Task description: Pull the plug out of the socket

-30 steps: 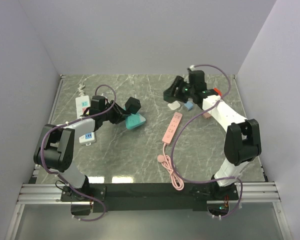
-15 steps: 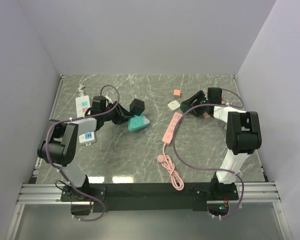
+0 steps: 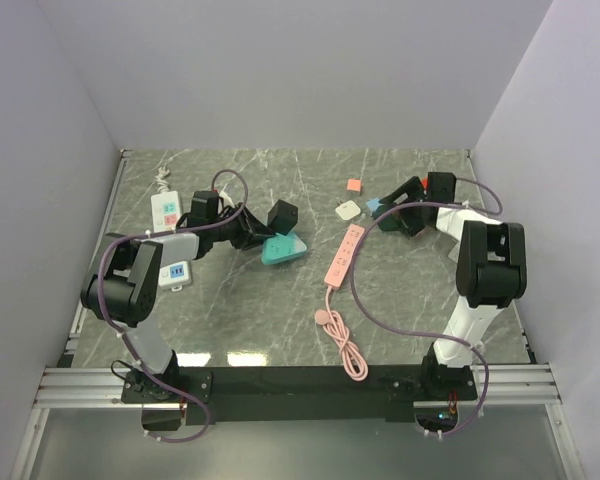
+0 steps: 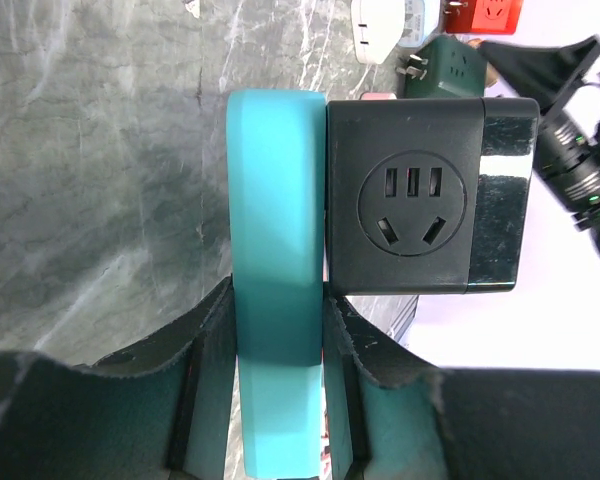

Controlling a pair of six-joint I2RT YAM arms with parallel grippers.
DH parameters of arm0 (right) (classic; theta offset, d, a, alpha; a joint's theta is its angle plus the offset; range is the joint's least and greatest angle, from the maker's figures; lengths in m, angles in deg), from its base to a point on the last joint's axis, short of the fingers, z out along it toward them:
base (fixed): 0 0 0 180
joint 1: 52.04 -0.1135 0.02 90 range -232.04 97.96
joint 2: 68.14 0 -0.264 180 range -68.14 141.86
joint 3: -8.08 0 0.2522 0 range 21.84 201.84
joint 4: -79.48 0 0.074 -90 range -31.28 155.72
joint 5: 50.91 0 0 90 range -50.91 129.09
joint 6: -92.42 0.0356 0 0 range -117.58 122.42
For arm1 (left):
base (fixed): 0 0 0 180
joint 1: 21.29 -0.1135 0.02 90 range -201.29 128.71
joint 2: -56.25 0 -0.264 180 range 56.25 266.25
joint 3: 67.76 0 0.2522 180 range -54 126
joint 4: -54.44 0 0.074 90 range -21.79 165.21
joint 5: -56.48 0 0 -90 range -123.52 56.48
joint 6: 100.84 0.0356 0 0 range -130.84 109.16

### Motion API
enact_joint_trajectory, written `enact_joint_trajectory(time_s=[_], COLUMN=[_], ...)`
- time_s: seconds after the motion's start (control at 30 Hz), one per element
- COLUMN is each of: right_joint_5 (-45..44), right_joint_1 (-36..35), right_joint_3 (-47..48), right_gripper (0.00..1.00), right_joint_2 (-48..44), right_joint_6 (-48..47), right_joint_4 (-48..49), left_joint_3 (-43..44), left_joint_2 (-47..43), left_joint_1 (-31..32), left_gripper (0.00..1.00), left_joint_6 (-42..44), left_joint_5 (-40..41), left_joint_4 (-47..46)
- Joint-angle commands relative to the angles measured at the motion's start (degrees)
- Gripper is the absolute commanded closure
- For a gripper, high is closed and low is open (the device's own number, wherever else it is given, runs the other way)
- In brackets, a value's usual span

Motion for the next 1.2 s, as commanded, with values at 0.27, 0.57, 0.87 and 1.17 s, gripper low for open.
enact_joint_trajectory(time_s=[0.27,0.57,0.87,1.17], right_joint_5=[-11.44,-16.1,-18.64,-19.18], right_joint_1=[-3.52,-20.04,-29.26,-34.64], right_joint_3=[6.35,0.8,3.08,8.01], right_gripper=[0.05,0.04,0.04,0.34], right_joint_2=[-12.34,-17.45,-8.41,-1.36], right_joint_6=[-14.53,-15.25,-13.4,-12.96], right_joint_4=[-22.28,-25.9,-27.13,-28.03], left_joint_3=[3.65,8.22,13.85,14.2], left_joint_2=[-3.43,-5.28,-14.59,-24.44], left_joint_1=[0.68,-2.39,-6.08,-11.09], left_gripper=[0.99,0.99,0.99,0.99], left_joint_6=[3.7,4.58,3.88,2.56], left_joint_5=[2.87,3.4,4.1,4.8], left_joint_4=[7.16,10.85,15.59,19.55])
